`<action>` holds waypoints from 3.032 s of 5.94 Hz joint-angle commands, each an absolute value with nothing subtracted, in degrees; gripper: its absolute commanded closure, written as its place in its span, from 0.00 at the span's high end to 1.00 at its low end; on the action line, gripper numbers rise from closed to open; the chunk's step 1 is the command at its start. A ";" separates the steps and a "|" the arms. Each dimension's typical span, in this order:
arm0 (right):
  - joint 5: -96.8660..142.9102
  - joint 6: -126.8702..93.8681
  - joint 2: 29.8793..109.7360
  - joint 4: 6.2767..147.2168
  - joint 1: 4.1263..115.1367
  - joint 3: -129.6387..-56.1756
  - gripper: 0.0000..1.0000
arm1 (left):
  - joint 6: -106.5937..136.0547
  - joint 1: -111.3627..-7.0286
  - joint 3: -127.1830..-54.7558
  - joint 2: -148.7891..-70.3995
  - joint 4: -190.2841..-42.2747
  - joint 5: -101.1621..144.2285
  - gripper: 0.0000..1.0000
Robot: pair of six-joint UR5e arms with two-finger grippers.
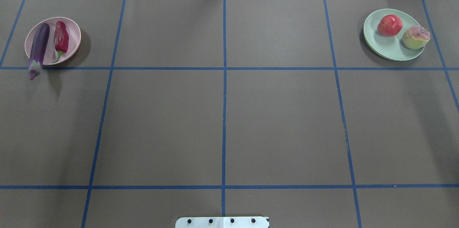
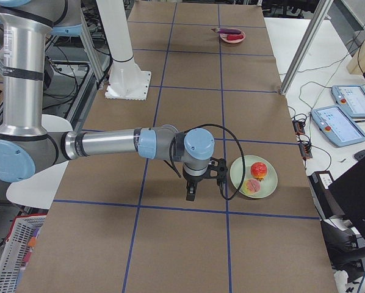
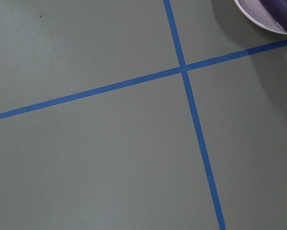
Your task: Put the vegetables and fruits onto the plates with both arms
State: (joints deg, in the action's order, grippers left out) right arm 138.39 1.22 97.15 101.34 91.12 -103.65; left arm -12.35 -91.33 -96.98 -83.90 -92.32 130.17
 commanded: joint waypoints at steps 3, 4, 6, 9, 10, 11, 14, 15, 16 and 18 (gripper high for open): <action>138.43 5.63 97.30 97.82 91.14 -100.98 1.00 | -11.87 -91.41 -98.78 -83.85 -92.11 130.61 1.00; 138.60 5.28 97.12 97.82 91.14 -101.16 1.00 | -11.52 -91.32 -99.14 -83.85 -91.85 130.69 1.00; 138.87 5.27 96.42 97.74 91.14 -101.60 1.00 | -11.34 -91.14 -99.14 -83.85 -91.93 130.69 1.00; 138.87 5.36 96.06 97.73 91.14 -101.08 1.00 | -10.28 -91.05 -99.05 -83.94 -92.02 130.69 1.00; 138.95 5.27 95.98 97.73 91.14 -101.07 1.00 | -10.28 -91.05 -98.97 -83.94 -92.02 130.61 1.00; 138.87 5.36 95.89 97.73 91.14 -101.07 1.00 | -10.28 -91.05 -98.88 -84.02 -92.02 130.61 1.00; 138.96 5.36 95.89 97.73 91.14 -101.25 1.00 | -10.28 -91.05 -98.70 -84.11 -92.11 130.69 1.00; 138.96 5.36 95.89 97.73 91.14 -101.34 1.00 | -10.20 -91.05 -98.70 -84.11 -92.11 130.69 1.00; 138.96 5.27 95.89 97.73 91.14 -101.34 1.00 | -10.20 -91.05 -98.70 -84.11 -92.11 130.69 1.00; 138.96 5.27 95.89 97.73 91.14 -101.43 1.00 | -10.20 -90.97 -98.61 -84.46 -92.02 130.69 1.00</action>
State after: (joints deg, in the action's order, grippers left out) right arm 138.95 5.28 95.89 97.73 91.14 -101.40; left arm -10.20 -91.02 -98.66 -84.31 -92.08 130.65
